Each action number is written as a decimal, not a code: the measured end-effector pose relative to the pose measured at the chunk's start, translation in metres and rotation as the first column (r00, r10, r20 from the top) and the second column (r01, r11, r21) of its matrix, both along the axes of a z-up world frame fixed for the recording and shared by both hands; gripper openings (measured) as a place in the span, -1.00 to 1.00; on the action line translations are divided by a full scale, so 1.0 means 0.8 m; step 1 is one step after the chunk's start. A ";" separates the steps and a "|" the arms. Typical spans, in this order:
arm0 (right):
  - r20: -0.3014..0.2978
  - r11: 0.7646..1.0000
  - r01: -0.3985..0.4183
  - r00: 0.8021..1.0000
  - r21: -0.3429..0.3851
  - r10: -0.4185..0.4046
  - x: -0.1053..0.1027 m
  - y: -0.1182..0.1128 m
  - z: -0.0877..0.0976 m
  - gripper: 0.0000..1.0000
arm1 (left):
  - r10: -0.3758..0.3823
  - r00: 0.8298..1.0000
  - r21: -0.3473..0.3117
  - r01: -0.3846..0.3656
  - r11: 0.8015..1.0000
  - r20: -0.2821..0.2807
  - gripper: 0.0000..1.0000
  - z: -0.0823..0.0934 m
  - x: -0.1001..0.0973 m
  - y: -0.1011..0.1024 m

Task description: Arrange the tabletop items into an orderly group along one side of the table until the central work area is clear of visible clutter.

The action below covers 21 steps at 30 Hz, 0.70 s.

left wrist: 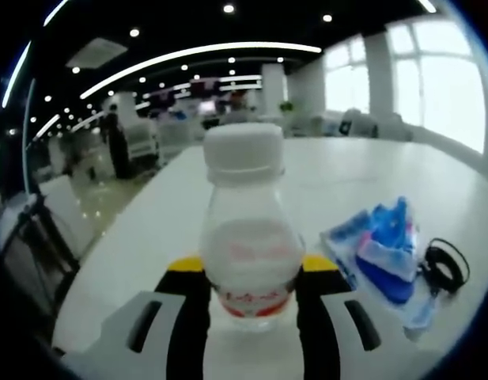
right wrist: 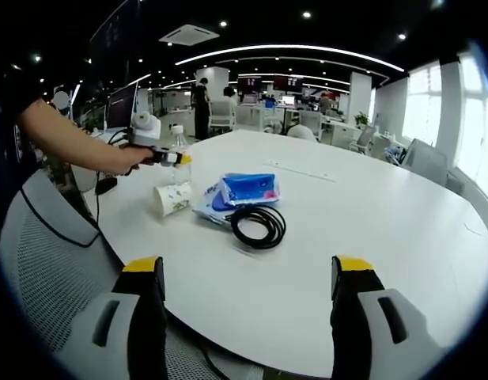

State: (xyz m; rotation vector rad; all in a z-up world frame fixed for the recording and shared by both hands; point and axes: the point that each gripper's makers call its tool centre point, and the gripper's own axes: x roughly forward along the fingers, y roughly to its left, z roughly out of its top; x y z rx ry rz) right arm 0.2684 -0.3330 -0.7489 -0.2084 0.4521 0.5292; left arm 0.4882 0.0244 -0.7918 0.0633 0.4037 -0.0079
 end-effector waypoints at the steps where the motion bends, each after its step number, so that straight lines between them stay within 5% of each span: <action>1: -0.001 1.000 0.000 1.000 0.000 0.000 0.000 0.000 0.000 0.72 | 0.001 1.000 0.002 -0.001 1.000 -0.003 -0.22 0.000 0.000 0.000; 21: -0.002 1.000 -0.005 1.000 -0.002 0.005 0.003 -0.004 0.003 0.72 | 0.058 0.998 0.014 -0.058 0.998 -0.003 -0.21 0.005 0.001 -0.003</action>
